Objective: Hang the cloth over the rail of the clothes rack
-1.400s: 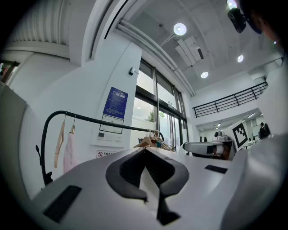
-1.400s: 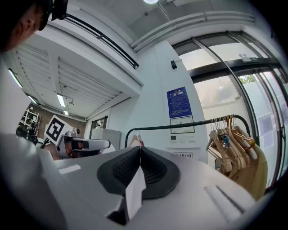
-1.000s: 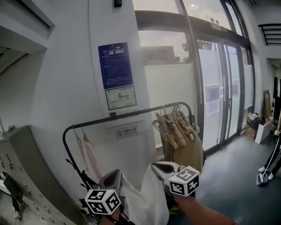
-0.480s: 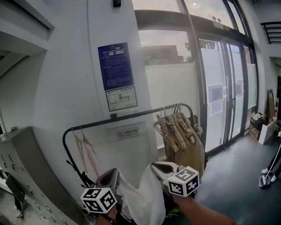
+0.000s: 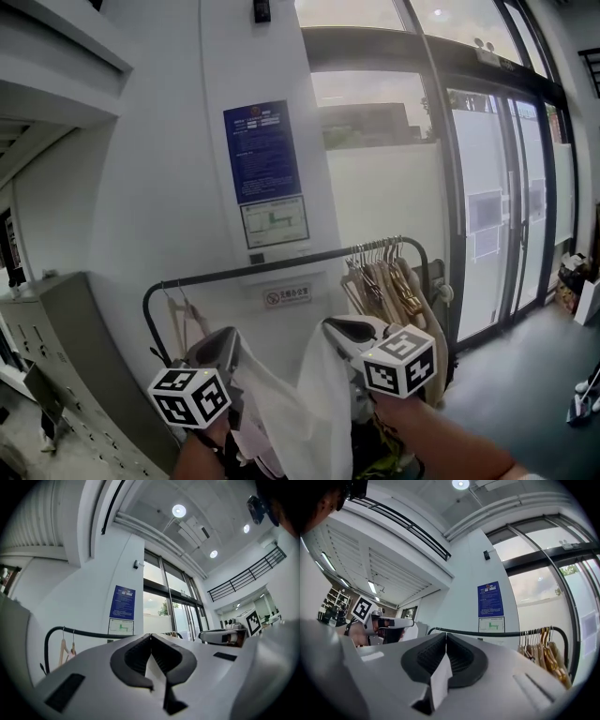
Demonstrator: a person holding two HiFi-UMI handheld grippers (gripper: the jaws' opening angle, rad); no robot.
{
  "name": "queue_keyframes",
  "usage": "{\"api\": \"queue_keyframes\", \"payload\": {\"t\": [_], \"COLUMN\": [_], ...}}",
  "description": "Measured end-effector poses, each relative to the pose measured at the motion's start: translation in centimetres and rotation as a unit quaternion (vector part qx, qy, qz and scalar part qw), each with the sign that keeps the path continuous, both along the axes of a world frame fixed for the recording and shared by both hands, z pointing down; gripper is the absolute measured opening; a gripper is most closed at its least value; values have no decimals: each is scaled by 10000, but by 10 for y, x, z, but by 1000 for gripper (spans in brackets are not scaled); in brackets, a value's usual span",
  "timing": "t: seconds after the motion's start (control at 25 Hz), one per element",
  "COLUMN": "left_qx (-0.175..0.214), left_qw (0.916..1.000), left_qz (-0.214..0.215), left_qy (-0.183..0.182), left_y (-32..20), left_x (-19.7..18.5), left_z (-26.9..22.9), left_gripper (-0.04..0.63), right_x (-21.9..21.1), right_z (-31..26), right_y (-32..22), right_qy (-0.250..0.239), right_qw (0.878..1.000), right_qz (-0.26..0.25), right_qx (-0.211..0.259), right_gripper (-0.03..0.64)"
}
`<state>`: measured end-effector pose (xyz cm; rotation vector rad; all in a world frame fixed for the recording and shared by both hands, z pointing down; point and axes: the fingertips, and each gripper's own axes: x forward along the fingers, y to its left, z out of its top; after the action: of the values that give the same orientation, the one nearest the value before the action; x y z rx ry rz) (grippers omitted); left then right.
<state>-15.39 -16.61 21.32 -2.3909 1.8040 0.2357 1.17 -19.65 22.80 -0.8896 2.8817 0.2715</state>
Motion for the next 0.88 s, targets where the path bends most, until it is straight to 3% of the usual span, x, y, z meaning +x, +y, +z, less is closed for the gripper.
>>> {"api": "queue_keyframes", "payload": {"t": [0.2, 0.44, 0.88], "left_qx": [363, 506, 775], "left_qw": [9981, 9950, 9869], "left_qz": [-418, -808, -1388], "left_qy": [-278, -311, -289], "left_y": [-23, -76, -257], "left_x": [-25, -89, -244], "left_z": [-75, -157, -268], "left_gripper": [9, 9, 9], "right_x": [23, 45, 10], "right_z": [-70, -148, -291], "right_y": [-35, -115, -318], "right_qy": [180, 636, 884], "right_qw": [9985, 9884, 9621], "right_qz": [163, 885, 2095], "right_qx": [493, 1057, 1507], "right_gripper": [8, 9, 9]}}
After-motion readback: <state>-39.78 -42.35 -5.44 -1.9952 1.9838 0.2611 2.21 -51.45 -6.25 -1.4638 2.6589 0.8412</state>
